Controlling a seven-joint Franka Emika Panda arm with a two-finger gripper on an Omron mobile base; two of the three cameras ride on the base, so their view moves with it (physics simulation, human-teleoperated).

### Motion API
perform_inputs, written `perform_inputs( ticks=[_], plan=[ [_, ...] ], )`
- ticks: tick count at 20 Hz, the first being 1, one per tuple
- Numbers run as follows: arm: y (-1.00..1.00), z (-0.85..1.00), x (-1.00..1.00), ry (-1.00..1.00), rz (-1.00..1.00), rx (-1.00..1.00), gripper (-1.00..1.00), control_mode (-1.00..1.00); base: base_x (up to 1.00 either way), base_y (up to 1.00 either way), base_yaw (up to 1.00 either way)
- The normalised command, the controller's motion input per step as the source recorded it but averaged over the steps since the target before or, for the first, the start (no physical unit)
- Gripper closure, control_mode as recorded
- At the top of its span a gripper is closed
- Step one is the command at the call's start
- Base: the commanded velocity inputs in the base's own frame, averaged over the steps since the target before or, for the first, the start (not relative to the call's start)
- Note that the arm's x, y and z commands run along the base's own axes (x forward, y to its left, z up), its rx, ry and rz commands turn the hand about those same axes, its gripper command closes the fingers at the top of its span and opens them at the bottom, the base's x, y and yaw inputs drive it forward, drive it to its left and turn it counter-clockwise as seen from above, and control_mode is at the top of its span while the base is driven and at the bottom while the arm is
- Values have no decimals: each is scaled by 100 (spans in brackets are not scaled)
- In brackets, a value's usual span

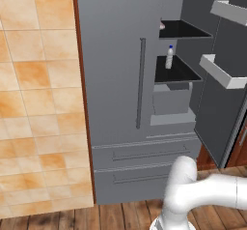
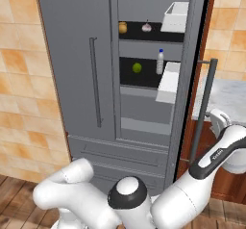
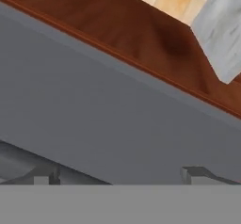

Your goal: Place the tupperware on the top shelf of the fridge. Make space for the tupperware among the existing items by rearranging them on the shelves if needed. Close the fridge door when finished.

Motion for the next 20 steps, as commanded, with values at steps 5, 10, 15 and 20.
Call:
perform_inputs(
  ticks=[5,10,15,20],
  plan=[
    [33,-3,52,-7,18,-4,-100,-100,0,0,0],
    [100,0,44,-5,27,-7,-100,-100,0,0,0],
    [100,0,34,-6,22,-7,-100,-100,0,0,0],
    [100,-5,6,-19,12,-10,-100,-100,0,0,0]
  ],
)
